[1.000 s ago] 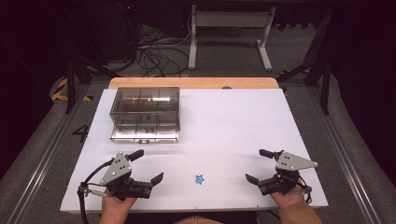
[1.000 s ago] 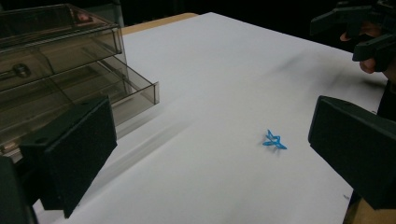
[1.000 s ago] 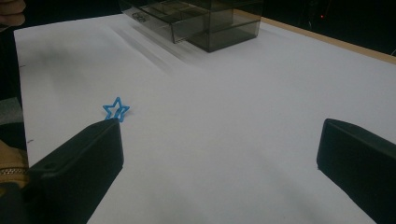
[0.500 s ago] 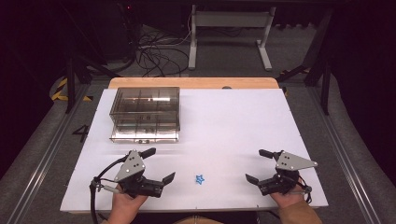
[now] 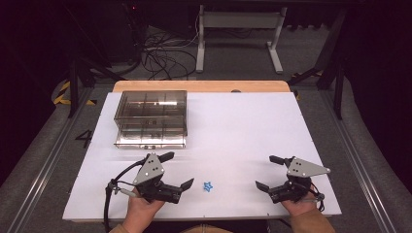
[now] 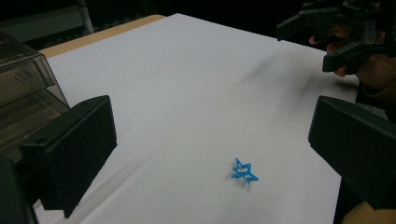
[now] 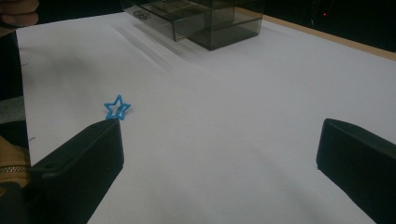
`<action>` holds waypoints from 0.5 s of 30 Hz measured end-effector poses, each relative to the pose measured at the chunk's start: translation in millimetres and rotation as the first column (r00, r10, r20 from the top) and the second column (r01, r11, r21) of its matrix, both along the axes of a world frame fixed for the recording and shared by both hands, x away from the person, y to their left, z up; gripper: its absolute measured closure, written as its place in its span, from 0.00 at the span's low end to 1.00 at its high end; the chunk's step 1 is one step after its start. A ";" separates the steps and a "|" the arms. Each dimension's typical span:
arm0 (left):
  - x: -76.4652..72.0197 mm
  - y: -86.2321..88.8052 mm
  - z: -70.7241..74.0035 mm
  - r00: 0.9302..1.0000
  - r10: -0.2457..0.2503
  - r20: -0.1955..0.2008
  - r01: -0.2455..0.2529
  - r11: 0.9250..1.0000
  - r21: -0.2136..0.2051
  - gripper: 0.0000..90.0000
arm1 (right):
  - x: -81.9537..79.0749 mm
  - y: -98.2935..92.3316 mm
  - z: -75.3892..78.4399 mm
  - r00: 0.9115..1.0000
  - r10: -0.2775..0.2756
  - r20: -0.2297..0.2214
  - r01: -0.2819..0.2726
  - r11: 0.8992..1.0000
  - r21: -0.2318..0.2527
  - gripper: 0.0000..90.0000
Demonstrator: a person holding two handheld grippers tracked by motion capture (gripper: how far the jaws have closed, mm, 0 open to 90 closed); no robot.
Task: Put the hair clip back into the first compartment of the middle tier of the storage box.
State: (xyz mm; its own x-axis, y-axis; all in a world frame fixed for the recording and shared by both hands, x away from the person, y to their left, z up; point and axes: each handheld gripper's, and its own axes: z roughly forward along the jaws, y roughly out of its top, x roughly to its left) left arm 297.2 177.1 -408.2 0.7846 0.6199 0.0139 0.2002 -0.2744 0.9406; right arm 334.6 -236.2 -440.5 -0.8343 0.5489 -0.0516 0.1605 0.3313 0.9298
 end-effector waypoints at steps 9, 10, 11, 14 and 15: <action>4.6 -12.6 0.0 1.000 -0.024 -0.010 0.024 1.000 -0.007 0.04 | 0.3 -0.4 -0.2 1.000 0.001 -0.002 -0.001 1.000 0.002 0.02; 5.1 -13.9 -0.4 0.999 -0.028 -0.019 0.028 1.000 -0.012 0.04 | 0.3 -0.4 -0.2 1.000 0.001 -0.002 -0.001 1.000 0.002 0.02; 6.1 -14.4 -0.5 0.999 -0.034 -0.021 0.033 0.999 -0.011 0.04 | 0.2 -0.5 -0.1 1.000 0.001 -0.002 -0.001 1.000 0.003 0.02; 7.1 -17.2 -0.5 0.999 -0.043 -0.031 0.042 0.999 -0.022 0.06 | 0.3 -0.5 -0.1 1.000 0.002 -0.002 -0.002 1.000 0.003 0.02; 7.1 -18.1 -0.3 0.999 -0.045 -0.031 0.044 0.999 -0.023 0.06 | 0.3 -0.5 -0.2 1.000 0.003 -0.002 -0.003 1.000 0.003 0.02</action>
State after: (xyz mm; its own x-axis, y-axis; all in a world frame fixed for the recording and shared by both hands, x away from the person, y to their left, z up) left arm 304.4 159.0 -408.5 0.8112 0.5843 -0.0245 0.2176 -0.2627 0.9400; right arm 334.9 -236.7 -440.7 -0.8360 0.5466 -0.0486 0.1611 0.3291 0.9304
